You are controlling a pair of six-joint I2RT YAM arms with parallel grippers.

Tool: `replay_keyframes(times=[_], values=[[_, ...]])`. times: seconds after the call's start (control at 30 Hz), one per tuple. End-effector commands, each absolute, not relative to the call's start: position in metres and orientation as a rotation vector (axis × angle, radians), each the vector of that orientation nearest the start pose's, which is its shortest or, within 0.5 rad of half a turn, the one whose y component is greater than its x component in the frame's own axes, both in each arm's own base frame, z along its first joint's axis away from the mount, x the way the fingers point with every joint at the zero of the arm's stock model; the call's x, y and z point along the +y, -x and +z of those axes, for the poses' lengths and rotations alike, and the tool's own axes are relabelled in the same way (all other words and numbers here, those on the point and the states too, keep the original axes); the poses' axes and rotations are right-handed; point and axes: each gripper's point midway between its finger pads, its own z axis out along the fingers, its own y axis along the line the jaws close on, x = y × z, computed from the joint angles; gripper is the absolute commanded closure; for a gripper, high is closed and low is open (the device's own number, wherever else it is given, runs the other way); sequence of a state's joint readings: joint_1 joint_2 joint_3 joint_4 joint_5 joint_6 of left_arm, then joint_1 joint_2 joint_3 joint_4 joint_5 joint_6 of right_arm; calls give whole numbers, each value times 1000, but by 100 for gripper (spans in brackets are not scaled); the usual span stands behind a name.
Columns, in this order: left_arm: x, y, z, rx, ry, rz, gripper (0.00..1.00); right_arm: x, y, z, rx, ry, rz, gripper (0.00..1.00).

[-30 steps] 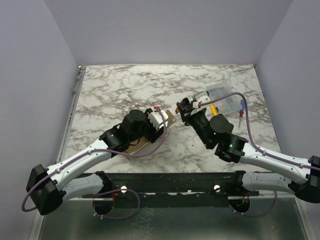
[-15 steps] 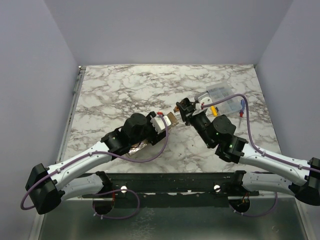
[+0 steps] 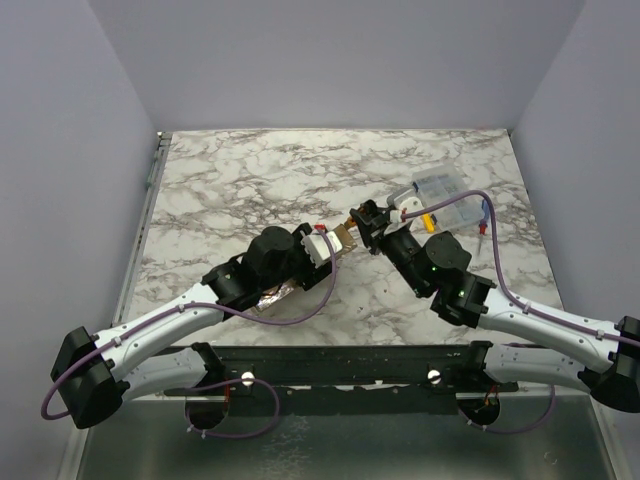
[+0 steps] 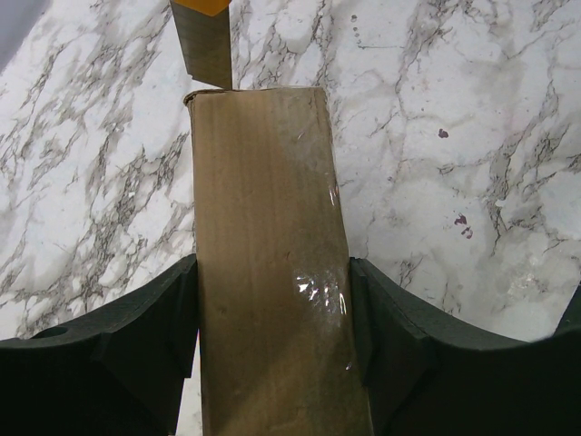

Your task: Unpack the express box

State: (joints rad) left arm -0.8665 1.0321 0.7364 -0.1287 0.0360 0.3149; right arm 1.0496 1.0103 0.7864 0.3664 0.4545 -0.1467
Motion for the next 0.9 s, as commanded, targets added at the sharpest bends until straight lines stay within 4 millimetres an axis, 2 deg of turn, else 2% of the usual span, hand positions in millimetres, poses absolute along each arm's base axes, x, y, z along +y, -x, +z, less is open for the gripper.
replay_keyframes(times=[0.0, 0.57, 0.87], values=[[-252, -229, 174, 1691, -1163, -344, 54, 276, -251, 344, 1341, 462, 454, 99], [-249, -232, 179, 1687, -1134, -330, 54, 280, -255, 328, 1383, 494, 422, 99], [-244, -239, 186, 1694, -1076, -293, 56, 290, -243, 307, 1436, 568, 499, 99]])
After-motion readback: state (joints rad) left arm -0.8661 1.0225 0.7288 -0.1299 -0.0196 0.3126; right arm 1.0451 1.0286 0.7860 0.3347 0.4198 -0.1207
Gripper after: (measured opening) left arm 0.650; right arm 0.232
